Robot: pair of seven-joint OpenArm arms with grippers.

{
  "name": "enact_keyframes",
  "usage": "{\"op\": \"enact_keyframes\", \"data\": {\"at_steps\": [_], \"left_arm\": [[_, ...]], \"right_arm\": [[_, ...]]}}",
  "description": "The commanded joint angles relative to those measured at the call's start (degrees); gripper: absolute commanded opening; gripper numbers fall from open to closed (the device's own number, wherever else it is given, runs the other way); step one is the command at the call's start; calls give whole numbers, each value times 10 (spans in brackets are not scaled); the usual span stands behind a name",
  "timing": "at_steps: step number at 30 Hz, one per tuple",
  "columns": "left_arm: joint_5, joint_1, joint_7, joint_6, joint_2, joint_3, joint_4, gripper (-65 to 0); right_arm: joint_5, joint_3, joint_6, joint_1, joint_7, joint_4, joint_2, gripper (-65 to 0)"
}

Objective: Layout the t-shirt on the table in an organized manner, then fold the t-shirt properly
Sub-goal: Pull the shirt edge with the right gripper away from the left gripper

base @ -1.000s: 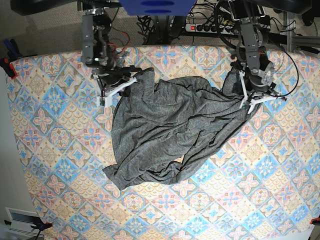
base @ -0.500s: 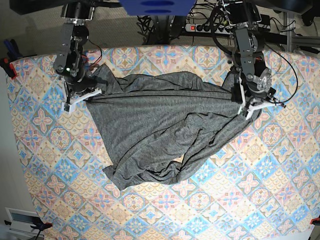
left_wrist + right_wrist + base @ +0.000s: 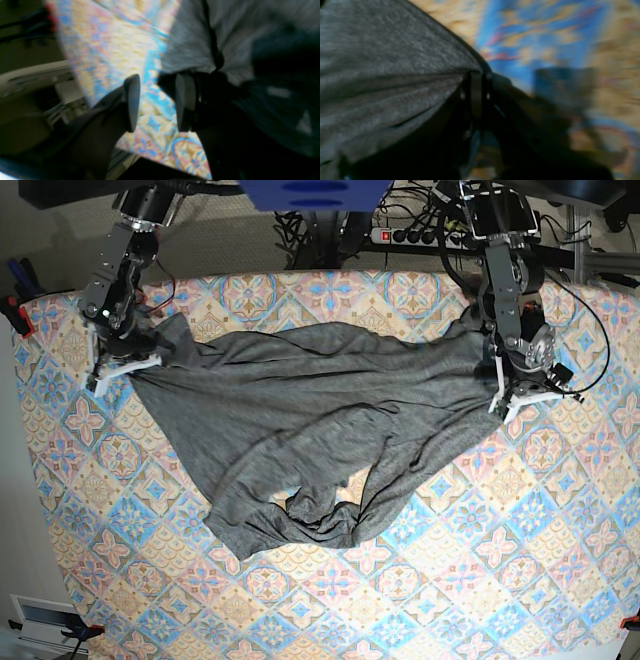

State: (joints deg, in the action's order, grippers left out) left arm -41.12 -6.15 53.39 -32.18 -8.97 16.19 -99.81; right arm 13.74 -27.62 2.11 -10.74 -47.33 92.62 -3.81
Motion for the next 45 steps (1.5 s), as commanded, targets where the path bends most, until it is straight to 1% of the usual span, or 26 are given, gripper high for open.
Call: {"op": "enact_keyframes", "data": {"at_steps": [1, 3, 5, 9, 11, 13, 15, 17, 18, 19, 22, 26, 28, 30, 32, 34, 35, 38, 41, 43, 45], "left_arm": [[-7, 18, -2, 8, -11, 6, 7, -410], [-7, 29, -2, 8, -11, 7, 27, -410], [-7, 29, -2, 8, -7, 12, 28, -411], [-7, 33, -3, 8, -6, 13, 28, -412], [-7, 39, -3, 8, 4, 15, 28, -412], [-7, 44, -3, 8, 6, 16, 28, -412], [-7, 45, -3, 8, 10, 14, 27, -412], [-7, 46, -3, 8, 14, 14, 4, -412], [-6, 46, -3, 7, 15, 13, -17, -412], [-5, 45, -3, 7, 25, 12, -38, -412], [4, 46, -2, 7, 37, 12, -87, -412], [25, 51, -2, 7, 45, 9, -100, -412], [30, 49, 3, -1, 45, -2, -99, -411], [29, 39, 3, -19, 46, -25, -99, -411], [28, 22, 3, -35, 47, -50, -100, -412], [24, 12, 3, -37, 47, -71, -100, -412], [24, 12, 3, -37, 47, -76, -100, -412], [22, 12, 3, -37, 61, -73, -100, -412], [22, 12, 3, -37, 65, -58, -99, -412], [22, 12, 3, -38, 65, -48, -98, -412], [22, 12, 3, -38, 65, -48, -99, -412]], "right_arm": [[-49, -18, 21, -6, -19, 2, -8, -650], [-80, -42, 21, -6, -19, 3, -3, -650], [-82, -50, 21, -6, -19, 4, 5, -650], [-82, -54, 21, -6, -18, 5, 8, -650], [-82, -54, 21, -6, -18, 5, 15, -650], [-83, -54, 21, -6, -18, 5, 18, -650], [-83, -52, 21, -6, -19, 5, 18, -650], [-83, -52, 21, -6, -24, 11, 18, -646], [-83, -53, 21, -7, -25, 18, 18, -634], [-83, -53, 21, -8, -25, 31, 18, -613], [-83, -51, 21, -8, -25, 82, 18, -529], [-83, -50, 18, -7, -25, 144, 15, -403], [-83, -49, 17, -7, -25, 157, 14, -360], [-83, -27, 17, -7, -25, 162, 4, -334], [-83, 20, 17, -7, -20, 163, -19, -333], [-83, 65, 17, -6, -19, 163, -26, -335], [-84, 74, 18, -5, -19, 163, -28, -335], [-84, 58, 19, 29, -26, 162, -31, -335], [-87, 14, 21, 45, -21, 154, -31, -335], [-111, -35, 21, 43, -18, 142, -31, -335], [-147, -79, 21, 53, -18, 129, -31, -335]]}}
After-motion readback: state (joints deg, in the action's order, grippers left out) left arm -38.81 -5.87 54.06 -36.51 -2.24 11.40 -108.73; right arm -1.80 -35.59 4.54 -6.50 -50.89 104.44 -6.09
